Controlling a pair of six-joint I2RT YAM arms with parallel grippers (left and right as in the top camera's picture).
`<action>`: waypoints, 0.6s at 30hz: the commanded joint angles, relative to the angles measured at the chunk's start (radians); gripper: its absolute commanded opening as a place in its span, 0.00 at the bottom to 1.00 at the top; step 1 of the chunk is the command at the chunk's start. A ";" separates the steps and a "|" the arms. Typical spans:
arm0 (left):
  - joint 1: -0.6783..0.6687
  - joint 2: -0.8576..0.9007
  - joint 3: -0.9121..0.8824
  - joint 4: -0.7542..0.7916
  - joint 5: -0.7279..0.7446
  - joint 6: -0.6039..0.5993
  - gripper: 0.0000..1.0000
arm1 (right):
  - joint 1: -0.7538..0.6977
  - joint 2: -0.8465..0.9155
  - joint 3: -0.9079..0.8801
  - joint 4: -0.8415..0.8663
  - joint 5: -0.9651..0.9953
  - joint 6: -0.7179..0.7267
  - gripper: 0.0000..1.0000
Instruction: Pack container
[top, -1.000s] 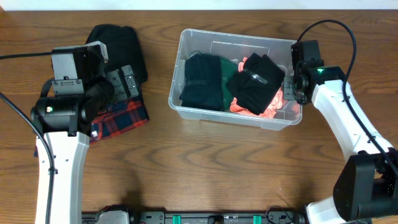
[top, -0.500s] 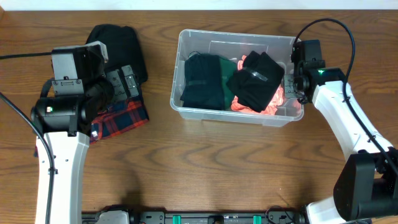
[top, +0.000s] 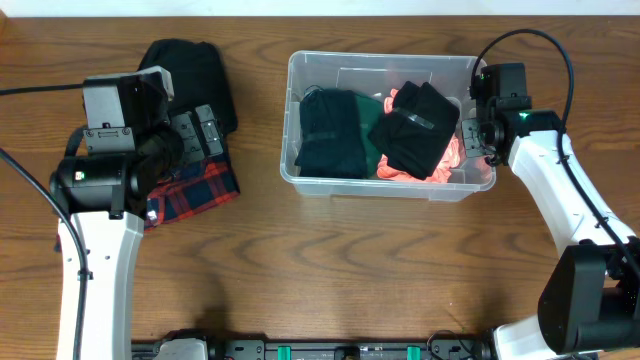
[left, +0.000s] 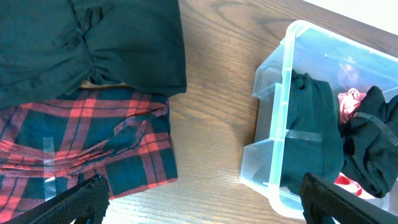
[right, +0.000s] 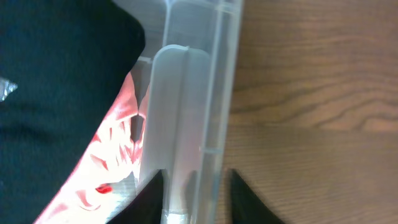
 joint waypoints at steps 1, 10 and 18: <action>0.004 0.005 0.018 0.000 0.006 0.010 0.98 | 0.009 -0.026 -0.003 -0.003 -0.033 0.029 0.56; 0.004 0.005 0.018 0.000 0.006 0.010 0.98 | -0.108 -0.301 0.000 -0.032 -0.327 0.366 0.99; 0.004 0.005 0.018 0.000 0.006 0.010 0.98 | -0.438 -0.500 0.000 -0.155 -0.361 0.494 0.99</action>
